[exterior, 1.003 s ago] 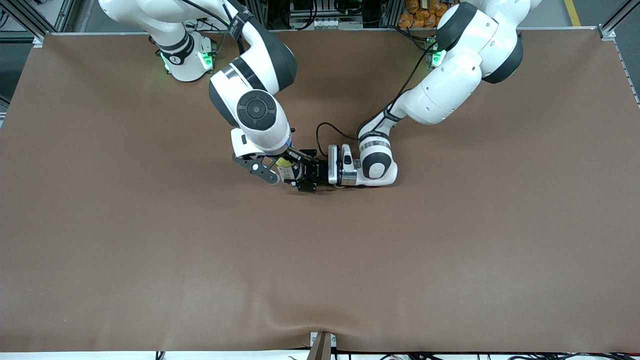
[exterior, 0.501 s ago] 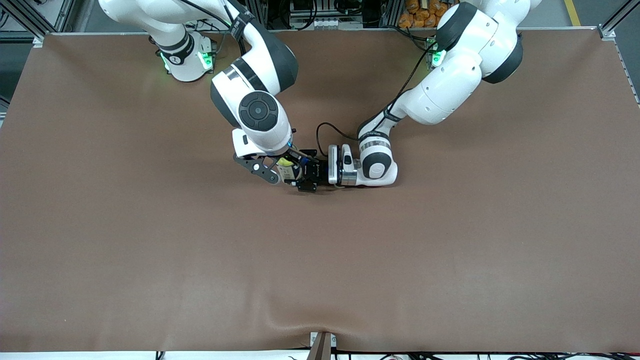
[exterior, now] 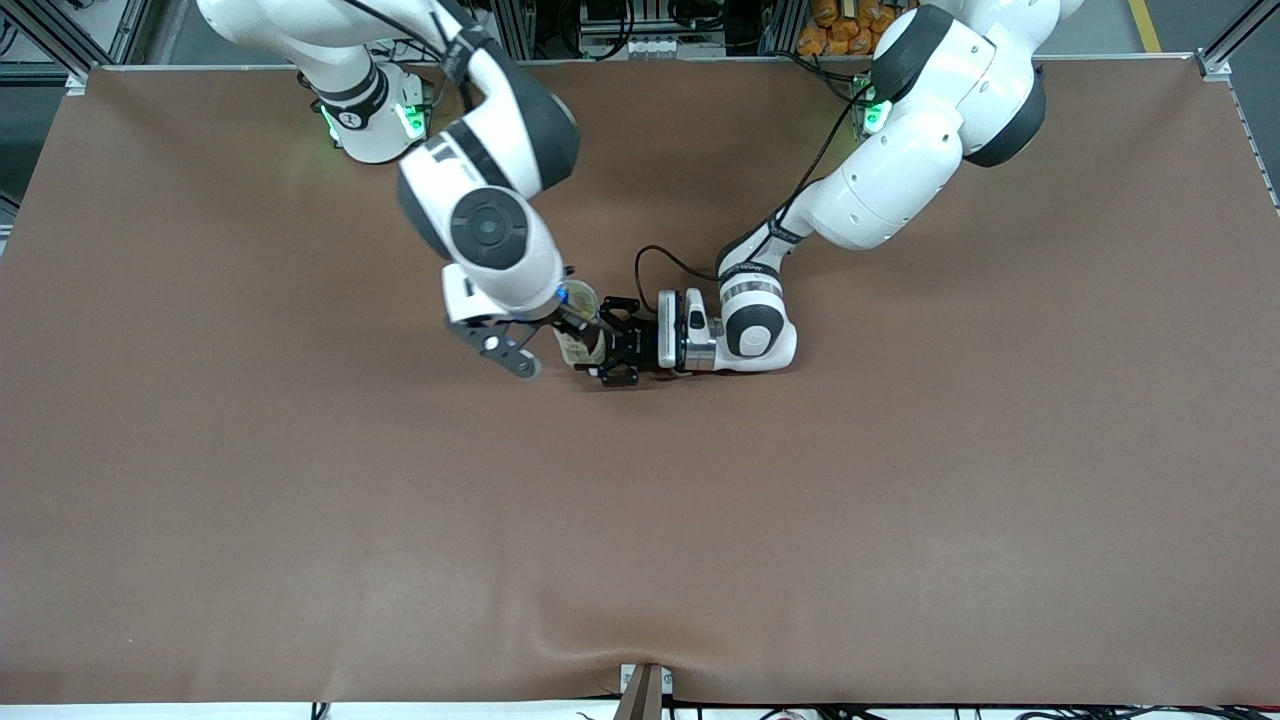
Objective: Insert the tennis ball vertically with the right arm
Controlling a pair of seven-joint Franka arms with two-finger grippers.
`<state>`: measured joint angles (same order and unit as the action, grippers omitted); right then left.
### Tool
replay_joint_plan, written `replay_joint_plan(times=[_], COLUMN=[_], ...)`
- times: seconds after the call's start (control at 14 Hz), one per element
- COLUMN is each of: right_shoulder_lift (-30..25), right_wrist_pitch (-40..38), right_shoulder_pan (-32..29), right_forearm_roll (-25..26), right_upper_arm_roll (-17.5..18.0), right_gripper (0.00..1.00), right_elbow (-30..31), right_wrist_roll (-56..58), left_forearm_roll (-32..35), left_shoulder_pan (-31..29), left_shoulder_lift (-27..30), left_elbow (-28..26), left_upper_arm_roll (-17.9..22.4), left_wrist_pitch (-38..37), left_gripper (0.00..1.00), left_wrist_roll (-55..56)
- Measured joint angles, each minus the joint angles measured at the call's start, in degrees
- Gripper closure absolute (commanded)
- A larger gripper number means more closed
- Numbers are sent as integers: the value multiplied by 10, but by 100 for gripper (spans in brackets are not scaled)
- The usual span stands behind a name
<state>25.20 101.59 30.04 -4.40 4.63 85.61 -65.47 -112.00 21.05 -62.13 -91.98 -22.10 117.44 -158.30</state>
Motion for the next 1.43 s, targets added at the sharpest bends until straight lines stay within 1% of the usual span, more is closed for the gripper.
replay_joint_plan(times=[0.36, 0.57, 0.79, 0.93, 1.07, 1.29, 1.43], right_shoulder_lift=[-38, -43, -43, -43, -53, -106, -146], right_wrist_pitch=[-69, -82, -99, -98, -78, 0, 23], right_shoulder_pan=[-108, -169, -223, -254, -265, -270, -283], right_forearm_roll=[0, 0, 0, -1, -1, -1, -1], right_upper_arm_roll=[-4, -4, -4, -4, -4, -4, -4], right_gripper=[0, 0, 0, 0, 0, 0, 0], right_elbow=[-3, -3, 5, 24, 47, 130, 181], right_wrist_roll=[182, 287, 383, 440, 468, 510, 539], left_forearm_roll=[0, 1, 8, 17, 36, 51, 83], left_shoulder_pan=[-1, -2, -15, -31, -49, -76, -96], left_shoulder_lift=[0, 2, 17, 37, 58, 104, 139], left_elbow=[-5, -11, -39, -68, -100, -161, -194], left_upper_arm_roll=[2, 2, 2, 2, 2, 2, 2], left_wrist_pitch=[0, 0, 0, 0, 0, 0, 0], left_gripper=[0, 0, 0, 0, 0, 0, 0], left_wrist_roll=[0, 2, 2, 2, 2, 5, 20])
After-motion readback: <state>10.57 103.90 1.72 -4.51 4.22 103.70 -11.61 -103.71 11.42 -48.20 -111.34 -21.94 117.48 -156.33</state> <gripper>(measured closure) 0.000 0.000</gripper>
